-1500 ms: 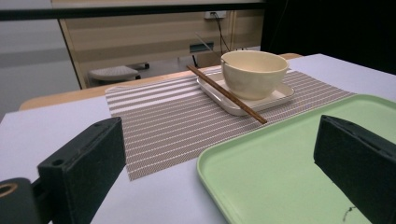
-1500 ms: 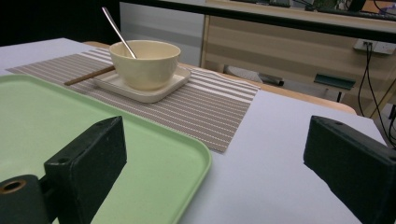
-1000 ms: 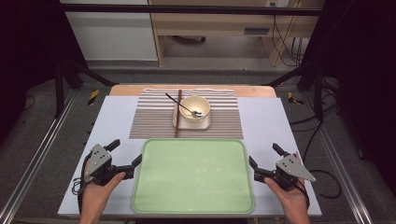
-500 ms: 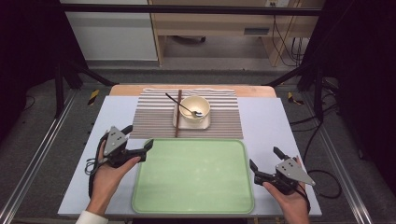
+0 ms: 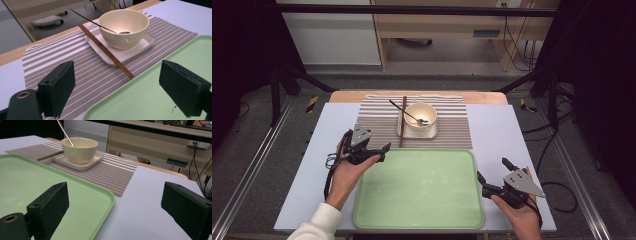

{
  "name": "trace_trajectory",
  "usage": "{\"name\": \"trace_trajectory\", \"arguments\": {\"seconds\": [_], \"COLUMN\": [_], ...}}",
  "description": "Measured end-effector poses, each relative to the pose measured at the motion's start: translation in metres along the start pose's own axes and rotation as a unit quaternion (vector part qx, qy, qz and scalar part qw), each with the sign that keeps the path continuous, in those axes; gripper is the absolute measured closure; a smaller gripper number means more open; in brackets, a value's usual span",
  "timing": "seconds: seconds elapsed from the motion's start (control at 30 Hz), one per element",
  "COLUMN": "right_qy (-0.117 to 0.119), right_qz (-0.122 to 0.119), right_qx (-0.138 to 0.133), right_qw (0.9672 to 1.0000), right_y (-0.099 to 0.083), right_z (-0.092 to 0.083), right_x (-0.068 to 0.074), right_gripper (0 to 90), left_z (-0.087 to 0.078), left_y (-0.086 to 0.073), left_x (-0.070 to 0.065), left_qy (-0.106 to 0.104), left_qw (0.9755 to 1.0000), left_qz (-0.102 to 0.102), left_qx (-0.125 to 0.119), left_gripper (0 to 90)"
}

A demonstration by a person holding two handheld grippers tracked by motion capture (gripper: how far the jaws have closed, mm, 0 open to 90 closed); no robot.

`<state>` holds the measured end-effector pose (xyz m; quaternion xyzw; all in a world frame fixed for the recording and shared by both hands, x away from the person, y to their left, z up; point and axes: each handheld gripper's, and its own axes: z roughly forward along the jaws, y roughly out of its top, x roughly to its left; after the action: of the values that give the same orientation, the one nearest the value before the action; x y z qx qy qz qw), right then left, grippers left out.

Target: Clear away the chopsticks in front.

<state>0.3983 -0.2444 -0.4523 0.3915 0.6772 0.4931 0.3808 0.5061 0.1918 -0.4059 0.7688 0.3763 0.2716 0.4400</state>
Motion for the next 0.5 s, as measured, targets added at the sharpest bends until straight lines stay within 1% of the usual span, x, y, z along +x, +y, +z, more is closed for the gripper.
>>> {"name": "trace_trajectory", "arguments": {"seconds": [0.17, 0.2, 0.23, 0.37, 0.43, 0.5], "right_qy": [-0.004, -0.006, -0.006, -0.006, -0.006, -0.007], "right_qz": [0.001, 0.003, 0.003, 0.002, 0.001, 0.001], "right_qx": [0.002, -0.001, -0.001, 0.001, 0.001, 0.001], "right_qw": [1.0, 1.0, 1.0, 1.0, 1.0, 1.0], "right_y": [0.0, 0.0, 0.0, 0.0, 0.0, 0.0], "right_z": [0.0, -0.001, 0.0, 0.001, 0.001, 0.0], "right_x": [0.0, 0.0, 0.001, 0.001, 0.002, 0.002], "right_gripper": [8.2, 8.4, 8.4, 8.4, 8.4, 8.4], "left_z": [0.008, 0.01, 0.01, 0.015, 0.017, 0.019], "left_y": [0.011, 0.016, 0.016, 0.025, 0.029, 0.032], "left_x": [0.003, 0.003, 0.003, 0.003, 0.004, 0.004], "left_qy": [0.01, 0.012, 0.012, 0.012, 0.016, 0.017], "left_qw": [0.9999, 0.9999, 0.9999, 0.9999, 0.9998, 0.9998], "left_qz": [-0.003, -0.008, -0.008, -0.009, -0.006, -0.01], "left_qx": [0.009, 0.003, 0.003, -0.002, 0.004, 0.006], "left_gripper": [14.4, 14.4, 14.4, 14.1, 14.2, 14.3]}}
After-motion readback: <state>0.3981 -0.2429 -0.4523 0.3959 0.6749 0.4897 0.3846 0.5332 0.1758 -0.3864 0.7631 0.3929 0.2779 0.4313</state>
